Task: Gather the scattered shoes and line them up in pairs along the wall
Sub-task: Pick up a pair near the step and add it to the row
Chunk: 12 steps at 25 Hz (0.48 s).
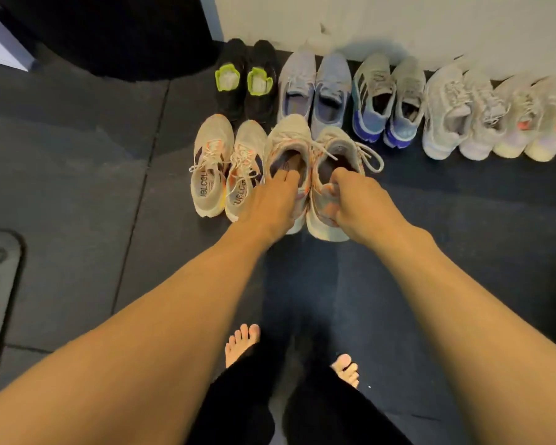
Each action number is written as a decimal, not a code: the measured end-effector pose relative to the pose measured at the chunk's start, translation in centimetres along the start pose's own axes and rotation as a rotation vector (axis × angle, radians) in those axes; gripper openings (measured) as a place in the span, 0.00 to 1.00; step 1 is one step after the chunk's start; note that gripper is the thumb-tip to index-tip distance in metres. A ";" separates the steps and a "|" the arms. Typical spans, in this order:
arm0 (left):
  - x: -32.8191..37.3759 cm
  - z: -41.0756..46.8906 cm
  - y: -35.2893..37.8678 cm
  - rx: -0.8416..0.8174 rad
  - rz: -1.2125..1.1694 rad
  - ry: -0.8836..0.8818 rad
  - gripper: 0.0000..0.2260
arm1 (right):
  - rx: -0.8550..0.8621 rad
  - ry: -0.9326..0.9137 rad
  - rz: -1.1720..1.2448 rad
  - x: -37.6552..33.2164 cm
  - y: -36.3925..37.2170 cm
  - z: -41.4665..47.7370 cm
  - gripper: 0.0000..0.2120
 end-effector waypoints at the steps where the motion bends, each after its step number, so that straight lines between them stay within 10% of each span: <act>1: -0.9 2.0 2.2 0.002 0.014 -0.003 0.11 | -0.003 0.012 0.002 1.5 2.0 2.0 0.07; 12: -8.6 13.4 12.6 -0.013 0.307 0.014 0.16 | -0.005 -0.006 -0.165 7.1 13.9 14.0 0.06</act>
Point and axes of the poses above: each hand's wrist, its own z-axis towards the middle knuckle, its own y-axis out of the palm, x = y × z, the point moved 4 cm from there along z, towards the middle knuckle, and after that the axes turned 9 degrees about -x, right-handed, at the moved point
